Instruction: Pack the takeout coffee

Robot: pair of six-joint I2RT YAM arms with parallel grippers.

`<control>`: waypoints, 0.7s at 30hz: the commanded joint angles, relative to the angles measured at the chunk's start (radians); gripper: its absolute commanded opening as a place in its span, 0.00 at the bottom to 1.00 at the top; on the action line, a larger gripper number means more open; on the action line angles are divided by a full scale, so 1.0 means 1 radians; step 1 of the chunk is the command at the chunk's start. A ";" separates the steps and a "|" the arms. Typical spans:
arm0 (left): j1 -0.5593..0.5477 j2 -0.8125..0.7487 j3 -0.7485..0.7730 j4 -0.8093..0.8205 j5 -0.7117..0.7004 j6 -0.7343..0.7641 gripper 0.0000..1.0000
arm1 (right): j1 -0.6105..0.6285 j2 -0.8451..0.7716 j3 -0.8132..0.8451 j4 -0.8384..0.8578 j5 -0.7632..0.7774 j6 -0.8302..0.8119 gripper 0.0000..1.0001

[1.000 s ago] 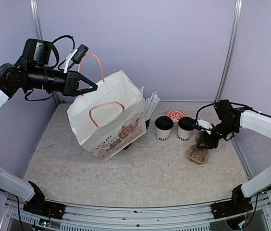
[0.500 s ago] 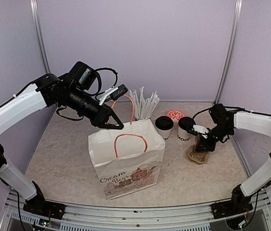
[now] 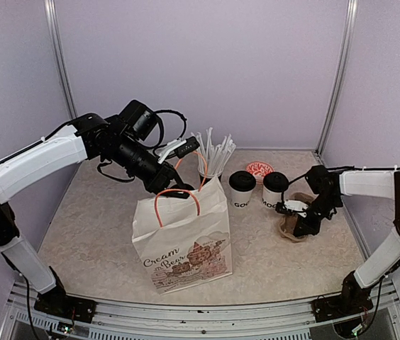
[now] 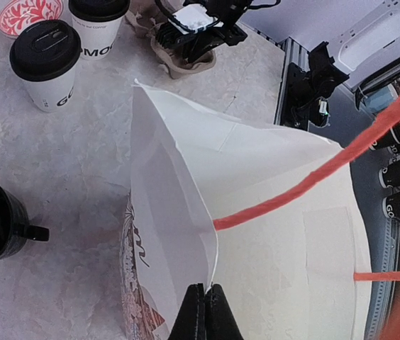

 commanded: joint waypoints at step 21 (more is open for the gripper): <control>-0.026 -0.001 0.025 0.026 -0.057 0.004 0.02 | -0.313 0.060 0.161 -0.107 0.082 -0.114 0.20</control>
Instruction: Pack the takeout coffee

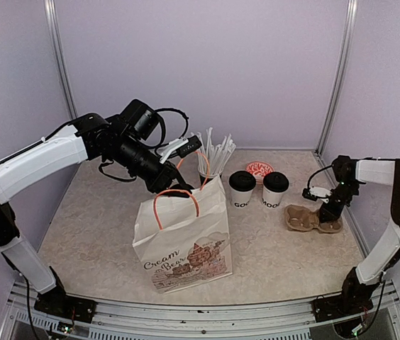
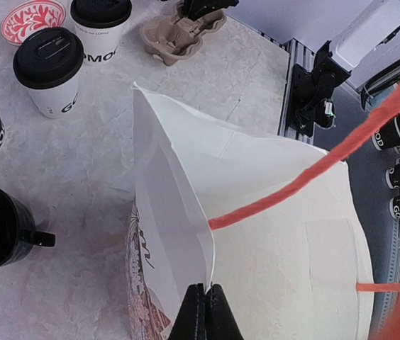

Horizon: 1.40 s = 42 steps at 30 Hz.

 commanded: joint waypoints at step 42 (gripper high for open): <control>-0.030 0.026 0.073 -0.015 -0.092 0.004 0.09 | 0.117 0.049 0.137 -0.209 -0.200 -0.506 0.47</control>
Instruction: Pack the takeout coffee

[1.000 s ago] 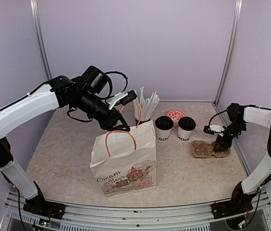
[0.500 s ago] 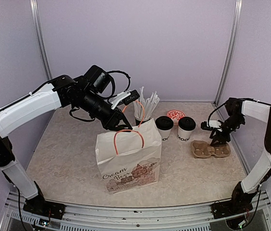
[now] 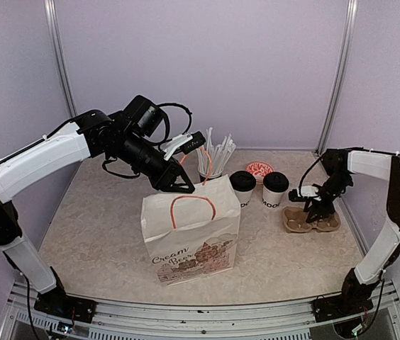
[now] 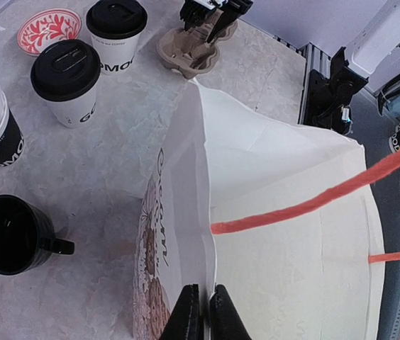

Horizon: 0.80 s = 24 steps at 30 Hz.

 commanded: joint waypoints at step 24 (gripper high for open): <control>-0.006 -0.006 -0.014 0.007 -0.013 0.008 0.10 | 0.010 0.045 -0.036 0.043 0.098 0.002 0.33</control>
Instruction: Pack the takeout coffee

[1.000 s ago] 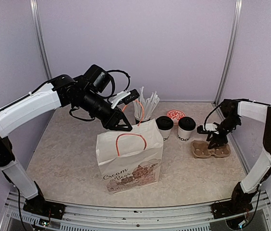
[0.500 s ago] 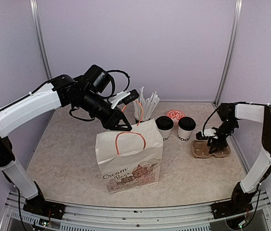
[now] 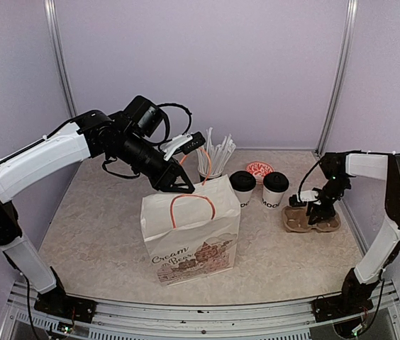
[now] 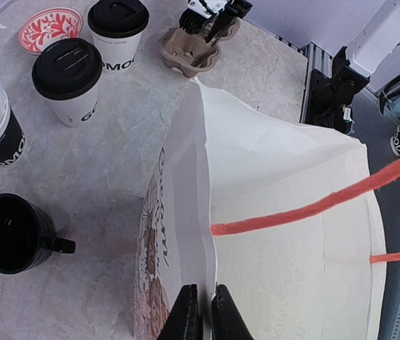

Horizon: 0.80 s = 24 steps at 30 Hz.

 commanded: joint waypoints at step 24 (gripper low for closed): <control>-0.003 -0.027 0.022 -0.005 -0.050 0.018 0.33 | 0.159 -0.339 0.165 -0.282 -0.274 0.180 0.21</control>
